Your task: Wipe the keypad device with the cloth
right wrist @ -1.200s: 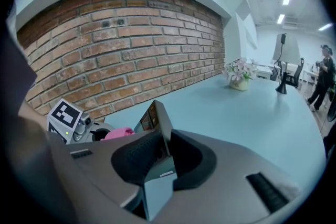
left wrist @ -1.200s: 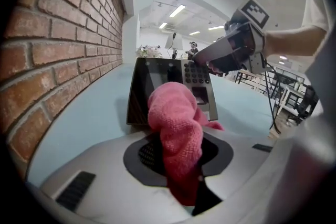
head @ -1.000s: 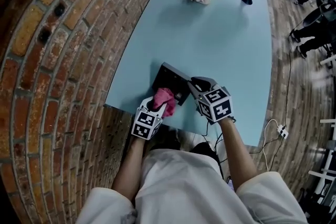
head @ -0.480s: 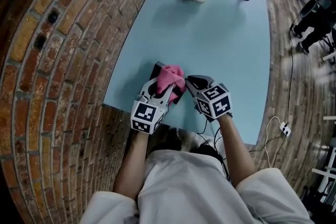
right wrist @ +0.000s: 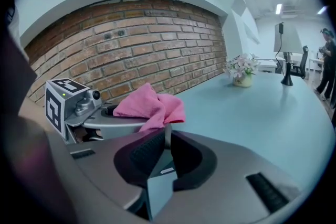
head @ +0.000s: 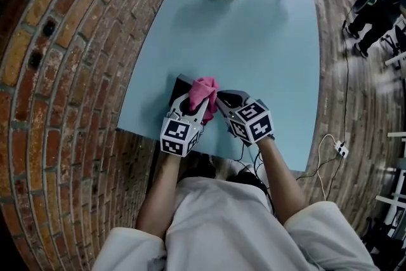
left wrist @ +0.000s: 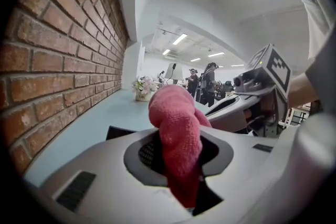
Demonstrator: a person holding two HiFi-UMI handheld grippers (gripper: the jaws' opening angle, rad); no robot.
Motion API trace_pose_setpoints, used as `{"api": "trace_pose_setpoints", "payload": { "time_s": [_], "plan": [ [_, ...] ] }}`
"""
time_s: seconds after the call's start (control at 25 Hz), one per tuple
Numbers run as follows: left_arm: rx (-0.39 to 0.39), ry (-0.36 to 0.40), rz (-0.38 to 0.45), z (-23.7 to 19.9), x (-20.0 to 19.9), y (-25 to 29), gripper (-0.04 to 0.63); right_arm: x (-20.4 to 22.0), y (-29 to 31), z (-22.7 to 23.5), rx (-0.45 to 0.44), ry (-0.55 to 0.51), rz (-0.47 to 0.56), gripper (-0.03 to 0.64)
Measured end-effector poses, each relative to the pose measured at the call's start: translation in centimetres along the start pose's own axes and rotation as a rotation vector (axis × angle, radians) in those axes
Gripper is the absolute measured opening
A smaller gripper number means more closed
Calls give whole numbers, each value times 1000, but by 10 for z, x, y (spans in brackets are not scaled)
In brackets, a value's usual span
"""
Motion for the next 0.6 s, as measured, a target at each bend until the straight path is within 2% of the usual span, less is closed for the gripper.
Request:
{"api": "trace_pose_setpoints", "payload": {
  "time_s": [0.2,0.6],
  "plan": [
    [-6,-4,-22,1,8,-3,141,1,0,2,-14,27,-5,48],
    [-13,-24,-64,0,27,-12,141,0,0,-1,12,3,-5,46]
  ]
}}
Point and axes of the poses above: the fingertips, and each gripper's own axes: y forward along the fingers, z to its right, x out of its underside, the point moved 10 cm from there along -y, backward along the fingers, and after that the axes turned 1 degree about -z, right-handed, at the moved point
